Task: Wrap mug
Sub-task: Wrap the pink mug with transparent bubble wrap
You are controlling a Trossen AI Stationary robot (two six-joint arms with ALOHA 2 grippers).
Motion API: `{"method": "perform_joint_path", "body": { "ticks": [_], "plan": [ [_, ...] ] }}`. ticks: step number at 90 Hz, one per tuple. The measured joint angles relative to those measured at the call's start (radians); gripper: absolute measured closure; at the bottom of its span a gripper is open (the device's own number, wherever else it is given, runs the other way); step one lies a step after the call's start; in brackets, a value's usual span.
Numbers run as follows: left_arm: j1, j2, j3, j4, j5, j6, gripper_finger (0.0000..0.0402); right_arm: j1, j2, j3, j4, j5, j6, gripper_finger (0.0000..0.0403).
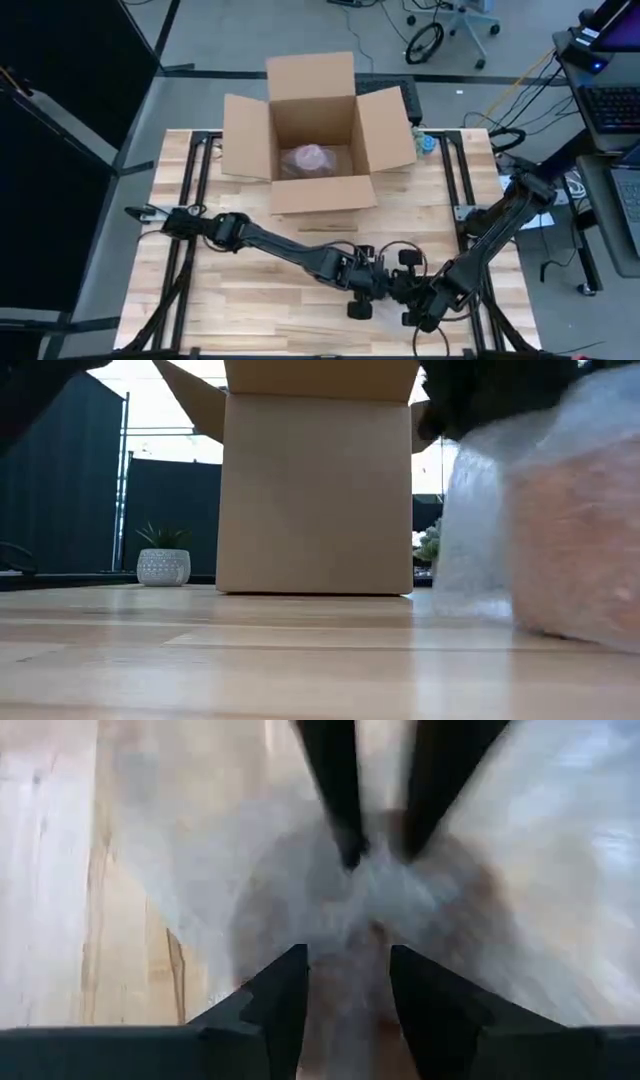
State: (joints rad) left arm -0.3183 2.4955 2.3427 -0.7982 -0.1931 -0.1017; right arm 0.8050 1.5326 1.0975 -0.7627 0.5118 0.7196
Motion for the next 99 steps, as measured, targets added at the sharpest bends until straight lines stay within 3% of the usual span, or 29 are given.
{"method": "perform_joint_path", "body": {
  "ticks": [21,54,66,79,89,99],
  "plan": [
    [-0.001,-0.001,0.000,0.002,0.001,0.003,0.0268,-0.007,0.001,0.070,-0.122,0.001,-0.060,0.0275],
    [-0.002,-0.004,0.002,0.008,0.001,0.006,0.0268,0.024,0.001,0.309,-0.456,-0.083,-0.004,0.0269],
    [-0.002,-0.006,0.002,0.005,0.002,0.005,0.0268,0.091,-0.005,0.376,-0.597,-0.113,0.148,0.0269],
    [-0.003,-0.006,0.002,0.000,0.007,0.003,0.0268,0.235,-0.003,0.348,-0.681,-0.126,0.418,0.0269],
    [-0.002,-0.006,0.002,0.000,0.008,0.003,0.0268,0.355,-0.003,0.244,-0.613,-0.090,0.632,0.0269],
    [-0.003,-0.006,0.002,0.001,0.008,0.002,0.0268,0.422,0.000,0.078,-0.411,-0.033,0.772,0.0269]
  ]
}}
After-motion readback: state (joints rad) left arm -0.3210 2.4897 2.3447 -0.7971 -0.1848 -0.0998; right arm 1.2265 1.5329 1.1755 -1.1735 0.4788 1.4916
